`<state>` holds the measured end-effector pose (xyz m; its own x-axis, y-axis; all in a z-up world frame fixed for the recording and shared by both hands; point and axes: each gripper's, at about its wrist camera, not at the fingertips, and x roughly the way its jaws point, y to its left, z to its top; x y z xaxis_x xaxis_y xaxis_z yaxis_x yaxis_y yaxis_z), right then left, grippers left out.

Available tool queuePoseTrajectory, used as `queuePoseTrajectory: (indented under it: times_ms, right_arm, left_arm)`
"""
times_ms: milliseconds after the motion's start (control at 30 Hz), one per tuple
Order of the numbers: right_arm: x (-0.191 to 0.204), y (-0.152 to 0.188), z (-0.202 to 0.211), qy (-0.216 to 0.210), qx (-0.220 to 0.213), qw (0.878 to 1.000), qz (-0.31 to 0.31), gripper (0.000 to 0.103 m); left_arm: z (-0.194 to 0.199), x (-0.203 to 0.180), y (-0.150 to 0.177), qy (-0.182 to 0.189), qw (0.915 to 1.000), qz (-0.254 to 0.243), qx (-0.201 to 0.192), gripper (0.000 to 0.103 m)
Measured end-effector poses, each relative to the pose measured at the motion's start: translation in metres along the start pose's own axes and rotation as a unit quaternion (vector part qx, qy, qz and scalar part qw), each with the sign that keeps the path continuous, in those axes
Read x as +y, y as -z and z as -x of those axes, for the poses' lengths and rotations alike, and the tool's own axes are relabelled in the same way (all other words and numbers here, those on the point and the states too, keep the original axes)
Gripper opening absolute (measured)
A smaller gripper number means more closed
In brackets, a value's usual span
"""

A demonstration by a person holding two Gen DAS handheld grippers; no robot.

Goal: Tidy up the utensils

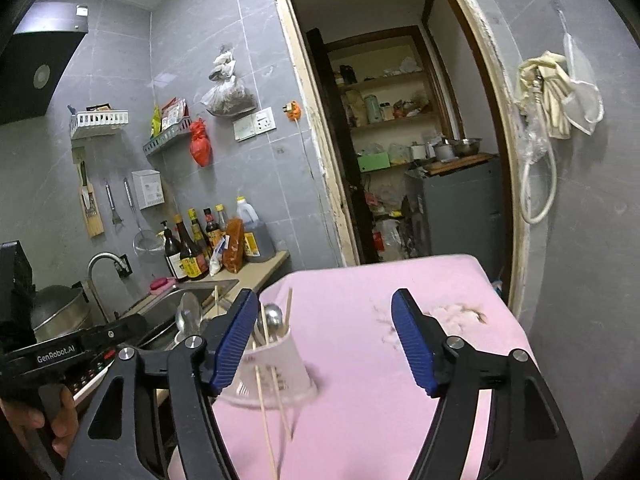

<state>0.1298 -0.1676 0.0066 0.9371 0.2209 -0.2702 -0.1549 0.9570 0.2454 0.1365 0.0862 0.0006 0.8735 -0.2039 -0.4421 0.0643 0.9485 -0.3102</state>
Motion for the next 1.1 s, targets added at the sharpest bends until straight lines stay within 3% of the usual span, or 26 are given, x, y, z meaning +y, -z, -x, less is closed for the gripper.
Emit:
queuePoseTrajectory:
  times_ms: [67, 267, 367, 500, 600, 1100]
  right_arm:
    - [-0.003, 0.003, 0.016, 0.004, 0.001, 1.0, -0.002, 0.072]
    - [-0.009, 0.01, 0.056, 0.01, 0.003, 1.0, 0.001, 0.084]
    - [-0.012, 0.014, 0.075, 0.015, 0.005, 1.0, 0.004, 0.094]
    - [-0.016, 0.021, 0.097, 0.021, 0.013, 1.0, 0.007, 0.095]
    - [-0.02, 0.024, 0.107, 0.027, 0.016, 0.999, 0.01, 0.1]
    - [-0.03, 0.05, 0.13, 0.036, 0.042, 0.998, 0.013, 0.101]
  left_arm:
    - [0.01, -0.008, 0.006, 0.003, 1.0, -0.007, -0.001, 0.044]
    - [0.044, -0.03, 0.023, 0.007, 0.9993, -0.034, -0.014, 0.066]
    - [0.059, -0.037, 0.033, 0.005, 0.9989, -0.041, -0.019, 0.083]
    - [0.075, -0.044, 0.047, -0.004, 0.9982, -0.055, -0.021, 0.096]
    - [0.083, -0.046, 0.058, -0.008, 0.9981, -0.058, -0.02, 0.099]
    - [0.097, -0.044, 0.09, -0.045, 0.9975, -0.052, -0.014, 0.1]
